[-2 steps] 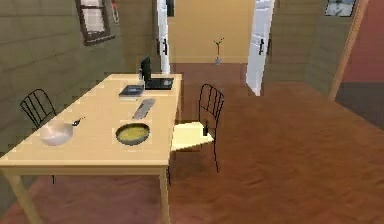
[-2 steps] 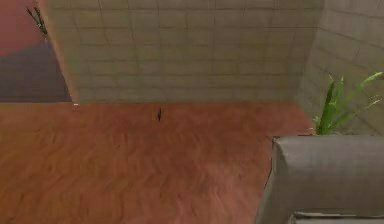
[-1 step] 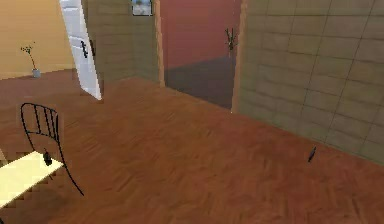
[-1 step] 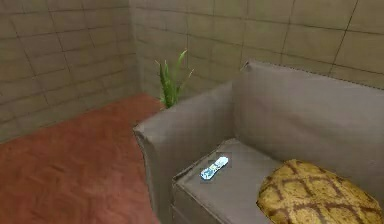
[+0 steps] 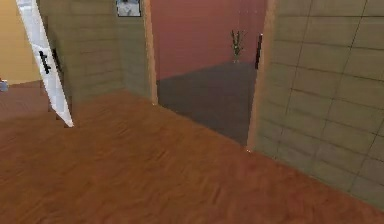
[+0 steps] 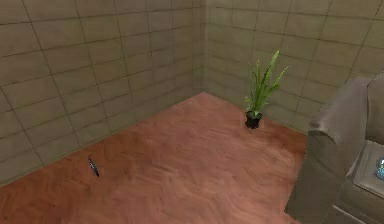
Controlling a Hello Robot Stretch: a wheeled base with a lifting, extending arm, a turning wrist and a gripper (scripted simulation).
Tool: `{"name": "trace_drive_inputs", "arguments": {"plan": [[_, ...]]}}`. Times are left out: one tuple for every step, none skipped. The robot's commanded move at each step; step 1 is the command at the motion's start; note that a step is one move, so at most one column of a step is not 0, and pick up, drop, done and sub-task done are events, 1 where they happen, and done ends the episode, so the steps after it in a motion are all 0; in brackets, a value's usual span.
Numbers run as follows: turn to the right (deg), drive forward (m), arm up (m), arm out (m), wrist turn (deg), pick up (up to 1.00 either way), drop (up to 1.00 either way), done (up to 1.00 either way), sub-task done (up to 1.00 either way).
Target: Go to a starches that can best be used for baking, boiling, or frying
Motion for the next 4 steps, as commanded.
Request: {"name": "trace_drive_inputs", "arguments": {"plan": [[3.0,0.0,0.0,0.0,0.0,0.0,0.0,0.0,0.0],[0.0,1.0,0.0,0.0,0.0,0.0,0.0,0.0,0.0],[0.0,0.7,0.0,0.0,0.0,0.0,0.0,0.0,0.0],[15.0,0.0,0.0,0.0,0.0,0.0,0.0,0.0,0.0]]}}
